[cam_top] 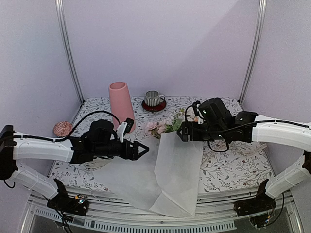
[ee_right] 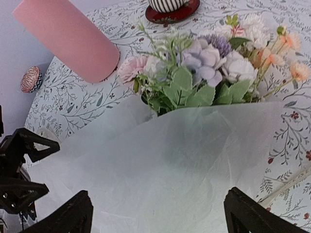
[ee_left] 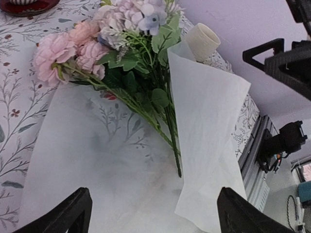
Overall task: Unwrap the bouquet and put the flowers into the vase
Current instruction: Unfold the two-thirds folded wrapping paper from the folded wrapping paper.
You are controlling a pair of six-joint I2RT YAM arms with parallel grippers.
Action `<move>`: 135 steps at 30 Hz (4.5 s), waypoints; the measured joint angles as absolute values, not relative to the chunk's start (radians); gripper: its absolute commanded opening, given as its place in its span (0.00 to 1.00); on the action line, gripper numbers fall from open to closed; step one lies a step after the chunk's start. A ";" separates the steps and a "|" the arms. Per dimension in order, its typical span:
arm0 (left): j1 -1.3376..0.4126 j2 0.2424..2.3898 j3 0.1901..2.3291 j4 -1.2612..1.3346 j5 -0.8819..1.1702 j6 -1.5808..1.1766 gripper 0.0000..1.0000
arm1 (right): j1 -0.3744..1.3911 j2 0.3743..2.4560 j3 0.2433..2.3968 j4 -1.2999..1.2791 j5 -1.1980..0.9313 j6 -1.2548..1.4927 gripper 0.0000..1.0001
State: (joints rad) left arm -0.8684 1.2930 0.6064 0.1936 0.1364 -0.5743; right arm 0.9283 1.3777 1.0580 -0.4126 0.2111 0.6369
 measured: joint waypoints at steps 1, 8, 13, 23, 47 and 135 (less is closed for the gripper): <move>-0.879 1.317 0.623 0.197 0.142 -0.570 0.91 | 0.928 1.378 1.069 -0.420 0.222 0.645 0.88; -0.931 1.444 0.733 0.228 0.148 -0.550 0.85 | 0.928 1.375 1.086 -0.462 0.278 0.692 0.87; -0.953 1.514 0.768 0.264 0.152 -0.546 0.78 | 0.928 1.372 1.085 -0.464 0.280 0.694 0.87; -0.967 1.586 0.778 0.327 0.181 -0.563 0.06 | 0.928 1.364 1.059 -0.442 0.273 0.680 0.87; -1.018 1.572 1.011 0.324 0.268 -0.528 0.00 | 0.899 1.253 1.043 -0.548 0.426 0.689 0.91; -1.081 1.398 0.819 0.049 -0.003 -0.591 0.58 | 0.664 1.141 0.823 -0.419 -0.290 0.525 0.84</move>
State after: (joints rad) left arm -1.0805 1.3983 0.8188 0.0490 -0.0029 -0.5915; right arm 0.6643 1.1408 0.8230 -0.4194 -0.2897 0.5247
